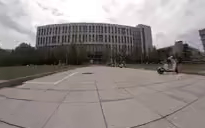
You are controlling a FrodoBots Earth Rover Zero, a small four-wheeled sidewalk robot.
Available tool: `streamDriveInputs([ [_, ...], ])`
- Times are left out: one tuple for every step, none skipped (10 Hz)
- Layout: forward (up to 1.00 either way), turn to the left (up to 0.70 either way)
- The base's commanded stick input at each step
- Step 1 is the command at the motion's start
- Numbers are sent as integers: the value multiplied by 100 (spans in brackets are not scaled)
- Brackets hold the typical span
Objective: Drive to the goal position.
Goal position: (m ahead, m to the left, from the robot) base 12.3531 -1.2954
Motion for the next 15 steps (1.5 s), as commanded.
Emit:
streamDriveInputs([
  [100, 0],
  [100, 0],
  [100, 0],
  [100, 0],
  [100, 0],
  [100, 0],
  [100, 0],
  [100, 0],
  [100, 0],
  [100, 0],
  [100, 0],
  [100, 0],
  [100, 0],
  [100, 0],
  [100, 0],
])
